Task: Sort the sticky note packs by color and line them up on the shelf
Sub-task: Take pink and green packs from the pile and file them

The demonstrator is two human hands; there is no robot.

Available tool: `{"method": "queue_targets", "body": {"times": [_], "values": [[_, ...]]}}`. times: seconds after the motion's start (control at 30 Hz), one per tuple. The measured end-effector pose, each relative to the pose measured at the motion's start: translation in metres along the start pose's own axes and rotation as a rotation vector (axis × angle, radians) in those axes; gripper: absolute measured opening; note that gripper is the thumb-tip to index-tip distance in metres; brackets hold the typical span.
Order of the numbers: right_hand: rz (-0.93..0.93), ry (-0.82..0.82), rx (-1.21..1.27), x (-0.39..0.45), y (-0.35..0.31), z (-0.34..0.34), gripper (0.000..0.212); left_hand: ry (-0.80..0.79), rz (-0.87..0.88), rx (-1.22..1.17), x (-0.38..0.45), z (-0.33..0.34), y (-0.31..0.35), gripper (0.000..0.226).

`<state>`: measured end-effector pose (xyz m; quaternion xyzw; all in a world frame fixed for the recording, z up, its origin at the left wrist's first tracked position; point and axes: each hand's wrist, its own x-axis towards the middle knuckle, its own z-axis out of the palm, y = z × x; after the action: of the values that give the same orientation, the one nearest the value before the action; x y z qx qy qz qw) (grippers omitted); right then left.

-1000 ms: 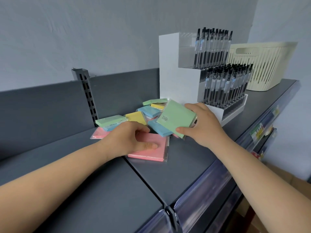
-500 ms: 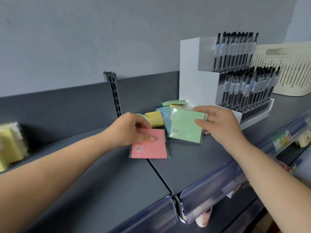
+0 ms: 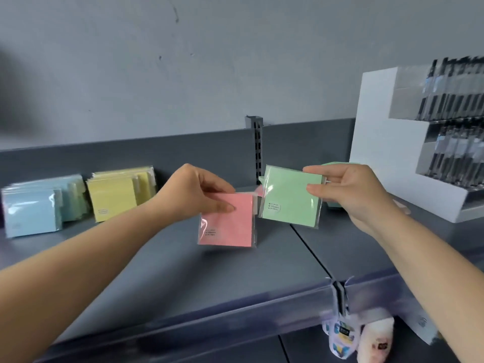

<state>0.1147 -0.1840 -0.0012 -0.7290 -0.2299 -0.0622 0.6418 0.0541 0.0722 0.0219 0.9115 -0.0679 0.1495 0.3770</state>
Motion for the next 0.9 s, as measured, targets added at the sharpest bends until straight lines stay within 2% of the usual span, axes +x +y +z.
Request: {"method": "queue_targets", "body": {"times": [0.27,0.47,0.9], "values": [[0.038,-0.179,0.058,0.011,-0.024,0.080,0.031,0.161,-0.173,-0.121,-0.042,-0.070,-0.047,0.027],[0.056,-0.247,0.049,0.014,-0.044,0.153,0.031,0.251,-0.252,-0.149,-0.073,-0.128,-0.090,0.024],[0.071,-0.288,0.122,0.007,-0.084,0.298,0.031,0.307,-0.296,-0.210,-0.135,-0.235,-0.170,0.026]]}}
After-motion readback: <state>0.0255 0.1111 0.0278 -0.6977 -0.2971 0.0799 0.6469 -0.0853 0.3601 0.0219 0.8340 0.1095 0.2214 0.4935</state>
